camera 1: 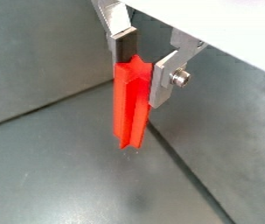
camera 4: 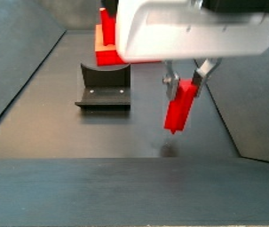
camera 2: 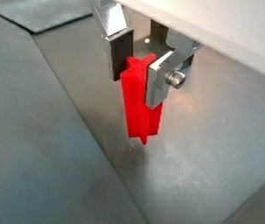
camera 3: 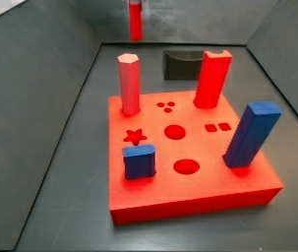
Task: Pick up the star object. Move up. Move to above the board. Insert the star object.
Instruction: Move up, then move to above the board.
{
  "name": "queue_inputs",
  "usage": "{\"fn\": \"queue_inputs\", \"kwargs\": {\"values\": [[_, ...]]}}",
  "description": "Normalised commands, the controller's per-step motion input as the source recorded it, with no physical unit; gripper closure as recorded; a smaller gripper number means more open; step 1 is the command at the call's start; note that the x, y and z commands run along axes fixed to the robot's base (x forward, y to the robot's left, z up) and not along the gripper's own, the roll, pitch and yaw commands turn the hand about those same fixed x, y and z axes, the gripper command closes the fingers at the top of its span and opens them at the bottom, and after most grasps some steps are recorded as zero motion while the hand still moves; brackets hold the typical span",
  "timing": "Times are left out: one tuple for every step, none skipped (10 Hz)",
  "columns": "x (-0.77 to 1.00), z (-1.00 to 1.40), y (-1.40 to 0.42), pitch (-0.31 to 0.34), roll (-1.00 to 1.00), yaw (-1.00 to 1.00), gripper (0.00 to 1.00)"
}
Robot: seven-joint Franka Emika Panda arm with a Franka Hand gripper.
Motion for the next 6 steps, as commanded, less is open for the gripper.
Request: {"fn": "queue_inputs", "kwargs": {"values": [[-0.03,0.27,0.00,0.064,0.08,-0.01,1.00],[-0.11,1.00,-0.03,0.205,0.17,-0.12,1.00],[-0.11,1.00,-0.04,0.204,0.17,-0.09,1.00],[-0.10,1.00,-0.04,0.188,0.17,-0.06,1.00],[-0.09,1.00,-0.03,0.149,0.13,-0.02,1.00],[-0.08,1.00,-0.03,0.125,0.10,0.00,1.00]]}}
